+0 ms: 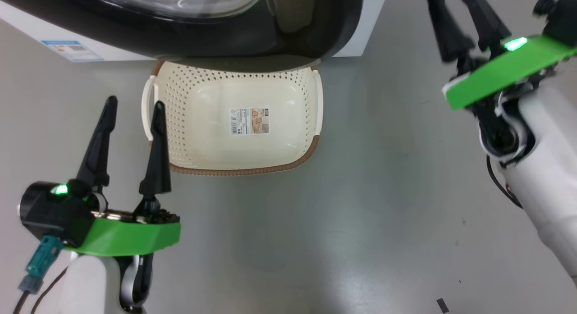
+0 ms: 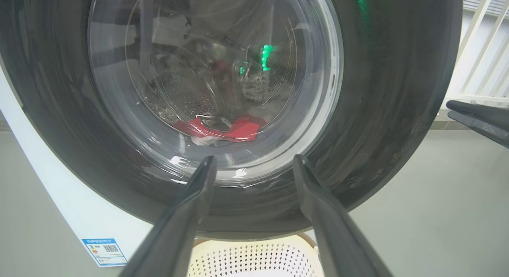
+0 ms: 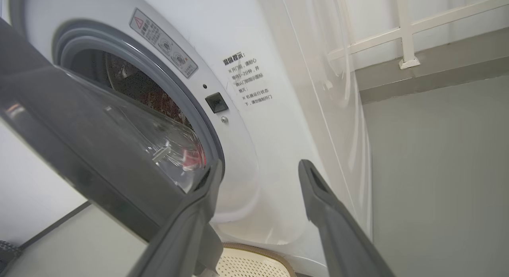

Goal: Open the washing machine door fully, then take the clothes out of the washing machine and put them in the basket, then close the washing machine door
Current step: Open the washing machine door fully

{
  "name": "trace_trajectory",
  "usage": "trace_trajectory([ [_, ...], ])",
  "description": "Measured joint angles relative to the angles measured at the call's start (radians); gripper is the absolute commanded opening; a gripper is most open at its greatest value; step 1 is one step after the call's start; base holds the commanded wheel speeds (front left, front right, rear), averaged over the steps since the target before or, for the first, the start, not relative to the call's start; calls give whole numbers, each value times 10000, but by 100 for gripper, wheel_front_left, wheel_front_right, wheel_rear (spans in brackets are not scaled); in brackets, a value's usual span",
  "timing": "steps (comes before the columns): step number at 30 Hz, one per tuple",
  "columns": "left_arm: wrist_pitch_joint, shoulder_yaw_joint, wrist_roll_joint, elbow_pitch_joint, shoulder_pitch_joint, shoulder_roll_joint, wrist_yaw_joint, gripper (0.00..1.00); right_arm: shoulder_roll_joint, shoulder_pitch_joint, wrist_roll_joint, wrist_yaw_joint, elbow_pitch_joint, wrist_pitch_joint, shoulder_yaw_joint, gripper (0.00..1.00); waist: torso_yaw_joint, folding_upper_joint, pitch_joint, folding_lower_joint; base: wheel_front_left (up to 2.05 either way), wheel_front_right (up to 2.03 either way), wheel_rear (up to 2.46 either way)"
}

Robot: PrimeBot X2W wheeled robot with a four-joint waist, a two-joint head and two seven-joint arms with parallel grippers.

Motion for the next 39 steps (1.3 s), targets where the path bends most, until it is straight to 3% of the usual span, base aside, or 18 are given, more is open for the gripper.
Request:
trace_trajectory([
  [2,0,46,25,0,0,0,0,100,13,221,-834,-2,96,-119,-132,100,-52,0,-5,0,0,0,0],
  [9,0,134,67,-10,1,2,0,100,1233,1929,-5129,0,-1770,-169,-3024,100,-189,0,-32,0,0,0,0],
  [14,-2,161,71,-19,8,4,0,100,2159,3351,-6671,0,-3043,-173,-3965,100,-244,0,-90,0,0,0,0],
  [22,-2,159,73,-50,12,10,0,100,2525,4377,-7724,0,-4063,-173,-4393,100,-306,0,-125,0,0,0,0],
  [39,-2,155,100,-59,17,10,0,100,2677,5356,-7852,0,-4832,-173,-4656,100,-323,0,-94,0,0,0,0],
])
